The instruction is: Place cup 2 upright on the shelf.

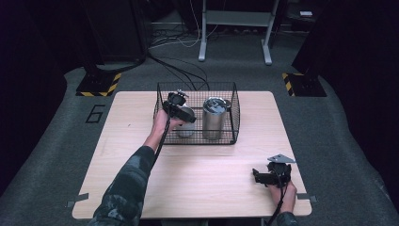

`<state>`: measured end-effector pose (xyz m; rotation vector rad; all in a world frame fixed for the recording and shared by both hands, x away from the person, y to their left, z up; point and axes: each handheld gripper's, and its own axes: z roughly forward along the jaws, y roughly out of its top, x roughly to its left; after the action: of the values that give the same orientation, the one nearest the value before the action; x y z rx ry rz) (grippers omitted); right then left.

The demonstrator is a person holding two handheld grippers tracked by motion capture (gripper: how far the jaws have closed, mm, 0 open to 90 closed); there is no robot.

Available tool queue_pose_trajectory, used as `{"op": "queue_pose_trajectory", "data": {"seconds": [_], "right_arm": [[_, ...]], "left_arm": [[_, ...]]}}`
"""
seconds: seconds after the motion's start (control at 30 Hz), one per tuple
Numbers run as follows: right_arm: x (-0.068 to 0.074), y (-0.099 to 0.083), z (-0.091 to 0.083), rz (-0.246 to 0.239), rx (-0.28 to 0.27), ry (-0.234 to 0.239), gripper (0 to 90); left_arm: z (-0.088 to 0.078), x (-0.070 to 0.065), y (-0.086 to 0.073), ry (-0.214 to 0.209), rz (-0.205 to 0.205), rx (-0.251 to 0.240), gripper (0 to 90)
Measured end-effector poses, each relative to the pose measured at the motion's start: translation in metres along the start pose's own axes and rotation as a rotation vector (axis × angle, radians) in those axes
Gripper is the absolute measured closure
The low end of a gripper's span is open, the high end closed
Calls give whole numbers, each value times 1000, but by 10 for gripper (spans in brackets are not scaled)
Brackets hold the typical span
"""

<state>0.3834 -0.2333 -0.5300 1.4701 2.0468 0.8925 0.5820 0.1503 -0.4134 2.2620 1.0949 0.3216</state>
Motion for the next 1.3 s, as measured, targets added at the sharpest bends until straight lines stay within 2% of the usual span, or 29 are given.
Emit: {"op": "queue_pose_trajectory", "data": {"seconds": [0.13, 0.37, 0.53, 0.57, 0.6, 0.63, 0.7, 0.73, 0.83, 0.9, 1.07, 1.1, 1.17, 1.2, 1.3], "right_arm": [[0, 0, 0, 0, 0, 0, 39], [0, 0, 0, -1, -2, 1, 39], [0, 0, 0, -1, 2, 1, 39], [0, 0, 0, -1, 2, 1, 39], [0, 0, 0, 0, 0, 0, 39], [0, 0, 0, 0, 0, 0, 39], [0, 0, 0, 0, 0, 1, 39], [0, 0, 0, -1, -1, 0, 39], [0, 0, 0, -1, -1, 0, 39], [0, 0, 0, 0, -1, 0, 39], [0, 0, 0, 0, -1, 0, 39], [0, 0, 0, -1, -1, 0, 39], [0, 0, 0, 0, 0, 0, 39], [0, 0, 0, 0, 0, 0, 39], [0, 0, 0, 0, -1, 0, 39]], "left_arm": [[-9, -1, 0, 14, 4, -24, 2], [-26, -6, 0, 8, 8, -64, 2], [-50, -13, -5, 7, 41, -98, 2], [-50, -13, -5, 7, 41, -98, 2], [-58, -16, -8, 5, 55, -104, 2], [-58, -16, -8, 5, 55, -104, 2], [-67, -19, -12, -8, 62, -116, 2], [-75, -24, -16, -7, 78, -125, 2], [-83, -28, -22, -8, 89, -136, 2], [-94, -35, -33, -10, 107, -152, 2], [-106, -42, -47, -6, 123, -170, 3], [-113, -46, -55, -6, 131, -178, 3], [-115, -47, -58, -8, 132, -181, 3], [-120, -49, -67, -4, 145, -179, 4], [-121, -52, -77, -8, 138, -167, 5]]}}
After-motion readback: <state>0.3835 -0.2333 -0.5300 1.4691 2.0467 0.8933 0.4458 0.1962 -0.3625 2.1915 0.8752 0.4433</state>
